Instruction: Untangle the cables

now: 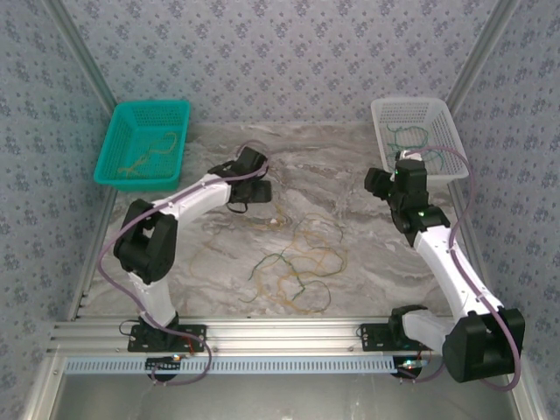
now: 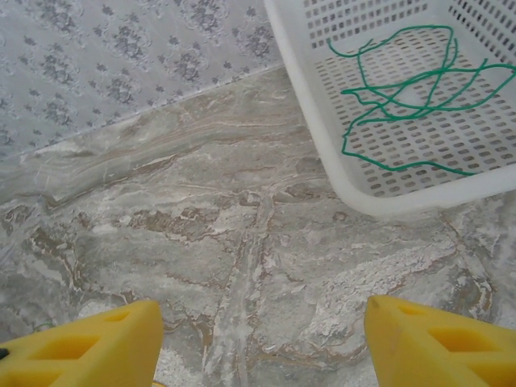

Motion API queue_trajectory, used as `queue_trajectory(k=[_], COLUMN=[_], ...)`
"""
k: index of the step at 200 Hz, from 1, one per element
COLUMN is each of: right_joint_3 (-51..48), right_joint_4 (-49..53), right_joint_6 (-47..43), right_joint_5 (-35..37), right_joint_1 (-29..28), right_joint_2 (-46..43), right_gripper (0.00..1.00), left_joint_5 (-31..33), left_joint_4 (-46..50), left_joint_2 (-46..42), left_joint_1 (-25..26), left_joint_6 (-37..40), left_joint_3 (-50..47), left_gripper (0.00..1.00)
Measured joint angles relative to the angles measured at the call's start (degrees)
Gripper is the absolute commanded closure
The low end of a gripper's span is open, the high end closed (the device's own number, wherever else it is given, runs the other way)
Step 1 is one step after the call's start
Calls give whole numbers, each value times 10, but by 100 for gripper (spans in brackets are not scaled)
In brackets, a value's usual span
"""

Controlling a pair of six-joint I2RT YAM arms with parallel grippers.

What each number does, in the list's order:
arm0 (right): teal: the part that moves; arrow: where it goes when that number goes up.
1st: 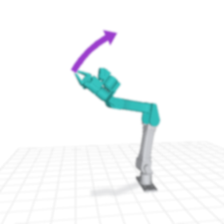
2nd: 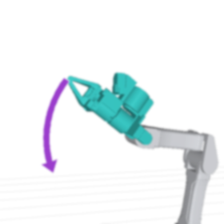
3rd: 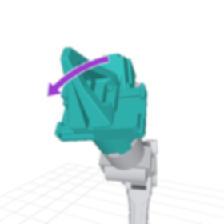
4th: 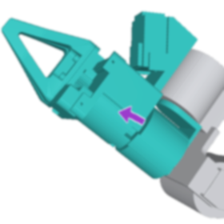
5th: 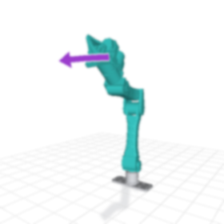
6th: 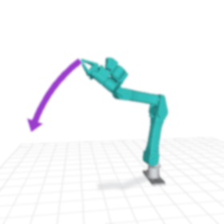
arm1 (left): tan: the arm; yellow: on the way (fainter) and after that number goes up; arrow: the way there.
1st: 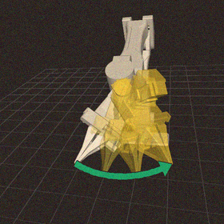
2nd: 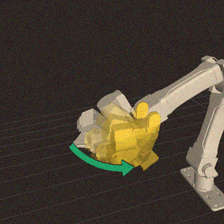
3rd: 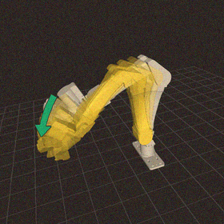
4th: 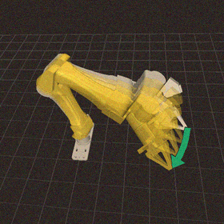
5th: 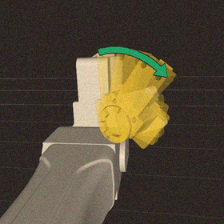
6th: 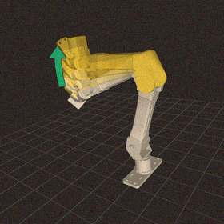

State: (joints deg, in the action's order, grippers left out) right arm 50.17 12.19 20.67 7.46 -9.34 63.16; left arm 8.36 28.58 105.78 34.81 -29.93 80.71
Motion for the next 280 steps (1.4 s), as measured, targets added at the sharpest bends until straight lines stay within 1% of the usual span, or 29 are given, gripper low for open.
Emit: queue_trajectory(k=[20,35,66,89,103,123,139,149,166,183,191,195,220,238,280], right_joint_3=[-9,-20,-41,-44,-44,-44,-45,-47,-51,-54,-56,-57,-66,-78,-132], right_joint_4=[-2,-5,-17,-27,-33,-37,-40,-42,-43,-44,-46,-48,-56,-69,-124], right_joint_6=[-7,-9,-10,-10,-10,-10,-10,-10,-9,-6,-6,-6,-5,-4,-4], right_joint_5=[-5,-8,-8,-8,-8,-8,-8,-8,-8,-8,-8,-8,-8,-9,-34], right_joint_1=[-6,-7,-7,-7,-7,-7,-6,-5,-4,-1,0,1,1,2,0], right_joint_2=[0,0,0,0,0,0,0,0,0,0,0,0,0,0,7], right_gripper=[31,31,31,31,31,31,31,31,31,31,31,31,31,31,32], left_joint_5=[0,-2,0,9,14,22,32,38,44,45,46,46,45,57,82], left_joint_4=[4,6,22,40,44,43,44,42,34,24,20,18,-3,-7,17], left_joint_2=[28,58,116,156,160,171,175,178,178,178,177,176,162,146,78], left_joint_1=[32,47,55,60,65,74,80,83,86,86,86,85,80,71,19], left_joint_6=[-1,-4,-8,-8,-8,-12,-10,-16,-13,-19,-18,-16,-16,-9,11], left_joint_3=[40,50,51,74,88,97,103,103,101,97,94,92,69,48,7], left_gripper=[22,21,22,22,25,39,54,60,78,93,98,100,100,100,100])
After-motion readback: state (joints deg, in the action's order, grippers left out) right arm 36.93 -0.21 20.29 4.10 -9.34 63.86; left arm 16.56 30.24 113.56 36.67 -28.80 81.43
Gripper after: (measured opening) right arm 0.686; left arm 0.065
